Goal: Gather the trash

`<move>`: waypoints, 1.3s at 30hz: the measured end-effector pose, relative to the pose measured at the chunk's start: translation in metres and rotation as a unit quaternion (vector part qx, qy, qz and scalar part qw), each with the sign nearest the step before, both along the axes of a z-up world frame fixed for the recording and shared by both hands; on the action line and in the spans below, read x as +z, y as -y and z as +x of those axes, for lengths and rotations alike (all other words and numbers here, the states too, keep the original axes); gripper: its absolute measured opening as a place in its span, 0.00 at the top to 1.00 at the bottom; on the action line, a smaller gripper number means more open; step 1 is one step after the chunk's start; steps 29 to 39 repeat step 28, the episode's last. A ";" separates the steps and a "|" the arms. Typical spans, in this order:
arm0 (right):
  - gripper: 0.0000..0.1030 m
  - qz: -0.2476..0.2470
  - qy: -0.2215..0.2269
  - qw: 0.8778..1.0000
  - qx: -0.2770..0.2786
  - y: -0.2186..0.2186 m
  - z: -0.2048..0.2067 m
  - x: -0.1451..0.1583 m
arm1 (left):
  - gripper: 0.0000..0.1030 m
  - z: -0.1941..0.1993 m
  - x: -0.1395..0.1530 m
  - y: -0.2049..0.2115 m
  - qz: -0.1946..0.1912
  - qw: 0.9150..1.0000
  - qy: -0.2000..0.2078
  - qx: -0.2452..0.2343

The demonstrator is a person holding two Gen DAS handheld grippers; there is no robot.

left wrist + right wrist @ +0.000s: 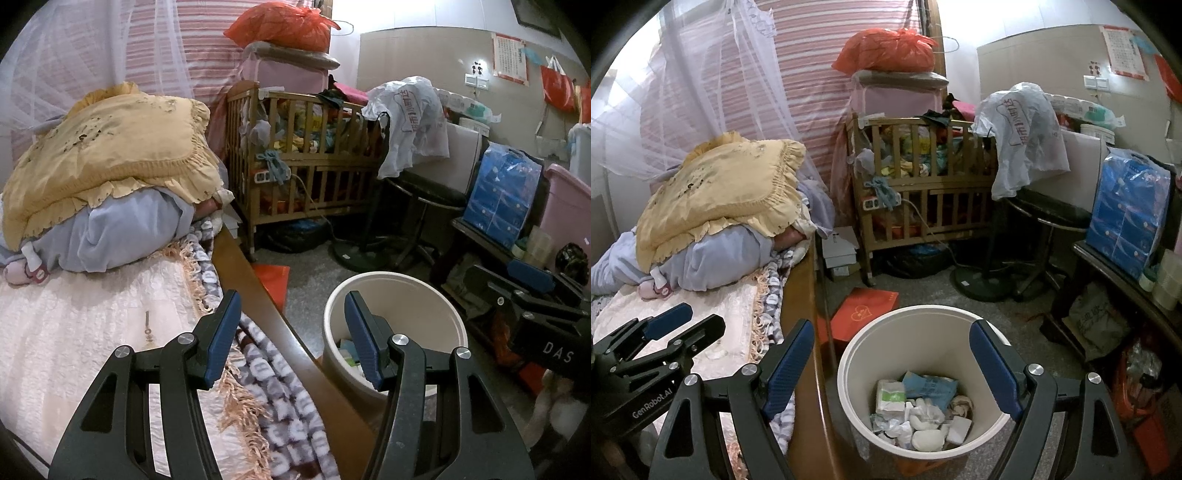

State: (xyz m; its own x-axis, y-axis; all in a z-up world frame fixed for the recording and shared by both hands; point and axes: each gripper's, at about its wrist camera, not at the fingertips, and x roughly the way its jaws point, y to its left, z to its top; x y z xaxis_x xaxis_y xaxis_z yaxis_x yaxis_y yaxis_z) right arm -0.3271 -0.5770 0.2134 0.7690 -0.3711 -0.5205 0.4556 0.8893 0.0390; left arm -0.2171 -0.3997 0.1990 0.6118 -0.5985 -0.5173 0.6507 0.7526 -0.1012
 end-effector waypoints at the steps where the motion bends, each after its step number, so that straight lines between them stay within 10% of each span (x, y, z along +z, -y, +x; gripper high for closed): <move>1: 0.18 0.000 0.000 1.000 -0.001 0.000 0.000 0.000 | 0.45 0.000 0.000 0.001 0.001 1.000 0.000 -0.001; 39: 0.18 0.009 -0.011 1.000 0.020 -0.010 0.014 -0.007 | 0.45 0.009 -0.009 -0.014 0.010 1.000 -0.019 0.006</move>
